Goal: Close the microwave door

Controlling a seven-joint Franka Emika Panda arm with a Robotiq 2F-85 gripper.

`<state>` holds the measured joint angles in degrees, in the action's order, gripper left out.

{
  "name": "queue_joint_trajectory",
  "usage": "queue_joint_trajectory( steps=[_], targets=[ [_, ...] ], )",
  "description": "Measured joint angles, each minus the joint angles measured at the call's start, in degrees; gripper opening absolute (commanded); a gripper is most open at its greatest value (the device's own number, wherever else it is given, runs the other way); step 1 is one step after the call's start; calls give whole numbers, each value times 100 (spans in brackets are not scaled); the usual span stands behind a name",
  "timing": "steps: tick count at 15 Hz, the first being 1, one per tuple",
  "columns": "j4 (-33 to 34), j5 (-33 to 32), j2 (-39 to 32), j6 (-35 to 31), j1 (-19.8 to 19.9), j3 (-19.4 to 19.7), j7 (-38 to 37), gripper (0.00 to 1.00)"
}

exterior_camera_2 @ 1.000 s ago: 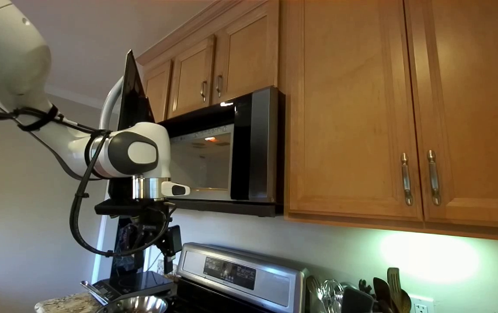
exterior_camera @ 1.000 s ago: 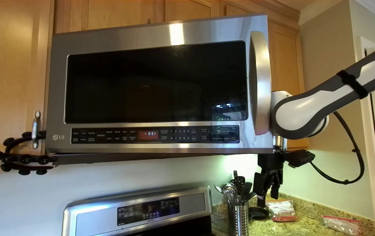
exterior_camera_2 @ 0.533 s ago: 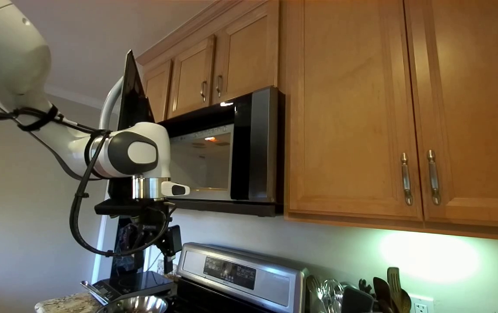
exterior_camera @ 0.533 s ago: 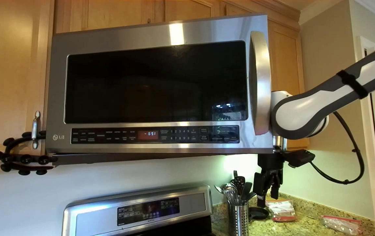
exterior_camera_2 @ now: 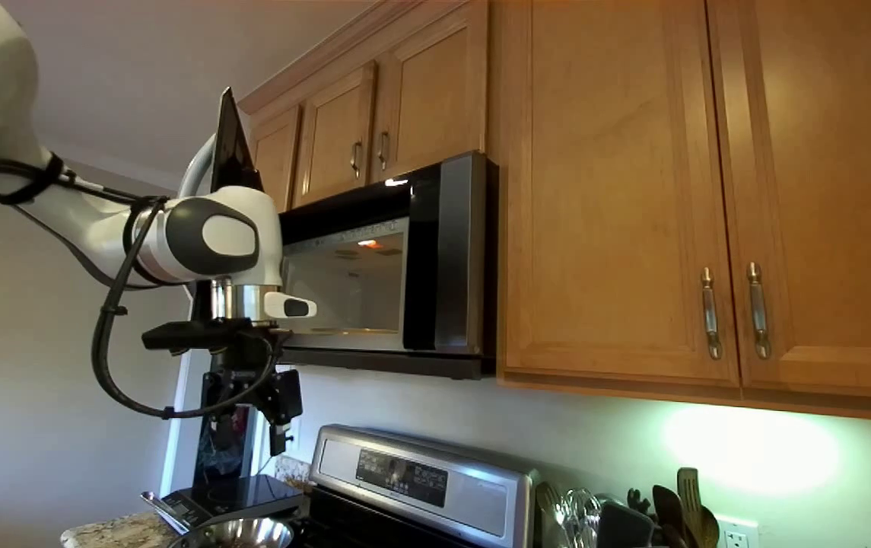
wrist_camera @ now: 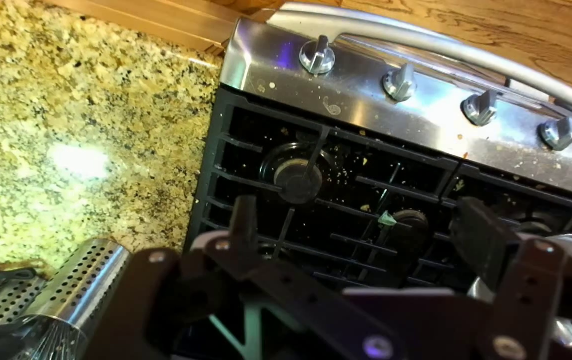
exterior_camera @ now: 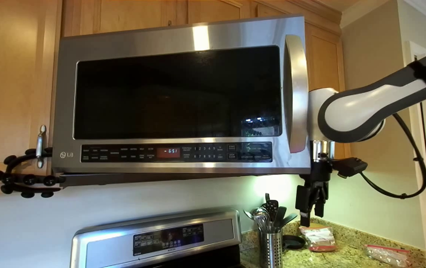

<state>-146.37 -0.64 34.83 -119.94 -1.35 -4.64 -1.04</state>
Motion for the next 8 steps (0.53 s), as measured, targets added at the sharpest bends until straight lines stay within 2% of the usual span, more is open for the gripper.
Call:
queue_joint_trajectory(
  steps=[8],
  targets=[
    [-95,-61,1231,1244,-9,-272,-180,100]
  ],
)
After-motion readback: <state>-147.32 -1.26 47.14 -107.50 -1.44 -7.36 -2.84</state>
